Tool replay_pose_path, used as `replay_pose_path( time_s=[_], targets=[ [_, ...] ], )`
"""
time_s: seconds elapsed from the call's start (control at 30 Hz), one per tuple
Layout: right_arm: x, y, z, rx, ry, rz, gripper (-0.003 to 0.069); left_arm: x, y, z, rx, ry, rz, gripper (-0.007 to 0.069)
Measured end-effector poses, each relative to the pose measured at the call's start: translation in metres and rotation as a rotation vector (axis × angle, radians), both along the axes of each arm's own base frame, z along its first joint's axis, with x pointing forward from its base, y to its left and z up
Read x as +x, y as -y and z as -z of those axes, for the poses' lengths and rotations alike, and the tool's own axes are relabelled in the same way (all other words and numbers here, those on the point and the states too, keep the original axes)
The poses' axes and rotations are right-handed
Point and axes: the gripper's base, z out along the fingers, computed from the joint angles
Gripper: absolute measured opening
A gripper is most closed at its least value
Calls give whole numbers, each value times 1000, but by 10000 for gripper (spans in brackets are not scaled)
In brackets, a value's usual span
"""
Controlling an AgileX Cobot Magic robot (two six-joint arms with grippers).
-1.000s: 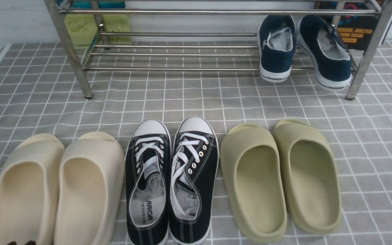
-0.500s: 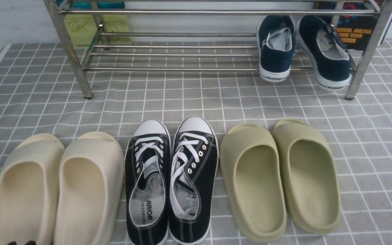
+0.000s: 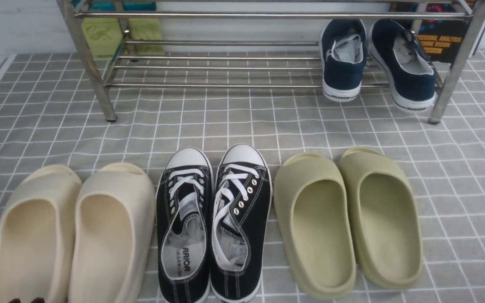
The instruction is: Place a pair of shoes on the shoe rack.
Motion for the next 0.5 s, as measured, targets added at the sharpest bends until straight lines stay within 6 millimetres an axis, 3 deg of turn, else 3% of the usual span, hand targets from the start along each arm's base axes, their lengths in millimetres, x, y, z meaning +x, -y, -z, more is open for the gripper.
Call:
replay_pose_path(
  time_s=[0.17, 0.5],
  targets=[
    [-3, 0, 18, 57, -213, 9, 7, 0, 0, 0, 0, 0, 0, 239],
    [-4, -1, 19, 58, -237, -18, 7, 0, 0, 0, 0, 0, 0, 239]
  ],
)
